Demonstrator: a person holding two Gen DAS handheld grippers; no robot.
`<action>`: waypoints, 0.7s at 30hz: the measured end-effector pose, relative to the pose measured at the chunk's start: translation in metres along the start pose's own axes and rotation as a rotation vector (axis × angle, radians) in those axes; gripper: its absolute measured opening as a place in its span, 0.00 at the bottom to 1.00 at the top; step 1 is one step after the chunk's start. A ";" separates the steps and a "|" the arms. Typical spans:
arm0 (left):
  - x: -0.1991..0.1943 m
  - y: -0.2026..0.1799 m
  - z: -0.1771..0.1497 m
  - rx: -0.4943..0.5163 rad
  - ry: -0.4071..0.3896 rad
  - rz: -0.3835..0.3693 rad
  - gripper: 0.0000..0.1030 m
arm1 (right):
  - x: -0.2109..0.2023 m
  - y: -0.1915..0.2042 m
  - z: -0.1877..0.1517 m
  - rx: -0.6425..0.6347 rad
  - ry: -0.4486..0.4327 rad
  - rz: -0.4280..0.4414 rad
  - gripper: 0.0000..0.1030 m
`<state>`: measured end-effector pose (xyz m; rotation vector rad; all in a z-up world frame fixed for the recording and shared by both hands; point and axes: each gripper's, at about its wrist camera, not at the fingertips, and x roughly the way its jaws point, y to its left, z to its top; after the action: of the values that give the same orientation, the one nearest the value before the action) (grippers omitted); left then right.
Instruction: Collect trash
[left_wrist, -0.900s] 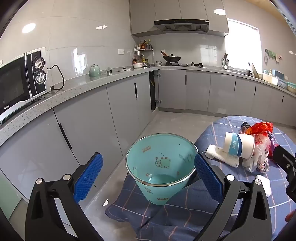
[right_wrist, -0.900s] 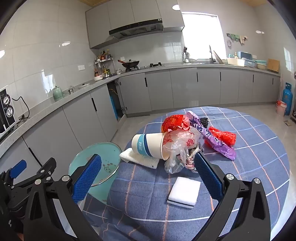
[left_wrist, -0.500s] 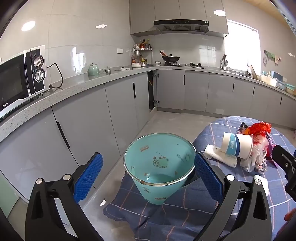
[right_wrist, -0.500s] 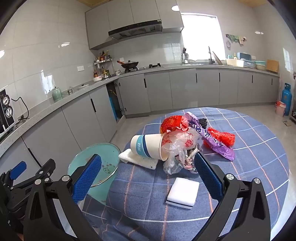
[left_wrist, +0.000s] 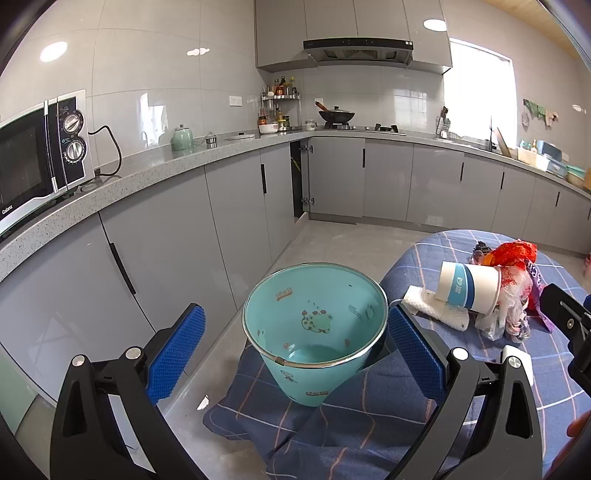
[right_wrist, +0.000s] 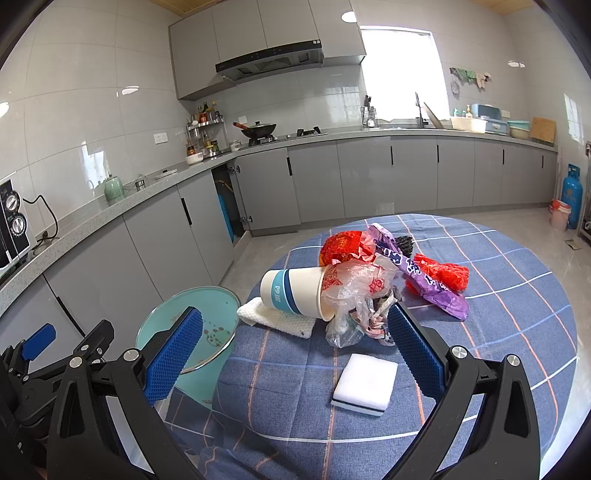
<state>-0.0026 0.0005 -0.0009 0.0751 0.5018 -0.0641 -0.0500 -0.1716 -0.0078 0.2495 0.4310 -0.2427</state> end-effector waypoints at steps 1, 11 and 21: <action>0.000 0.000 0.000 0.001 0.000 -0.001 0.95 | 0.000 0.000 0.000 0.001 0.000 0.001 0.96; 0.001 -0.002 -0.001 0.001 0.001 -0.003 0.95 | 0.001 0.001 0.000 0.006 0.008 0.001 0.96; 0.002 -0.004 -0.002 -0.002 0.006 -0.007 0.95 | 0.004 -0.001 0.000 0.009 0.006 -0.001 0.96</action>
<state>-0.0023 -0.0033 -0.0037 0.0714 0.5080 -0.0697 -0.0467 -0.1731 -0.0096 0.2588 0.4362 -0.2451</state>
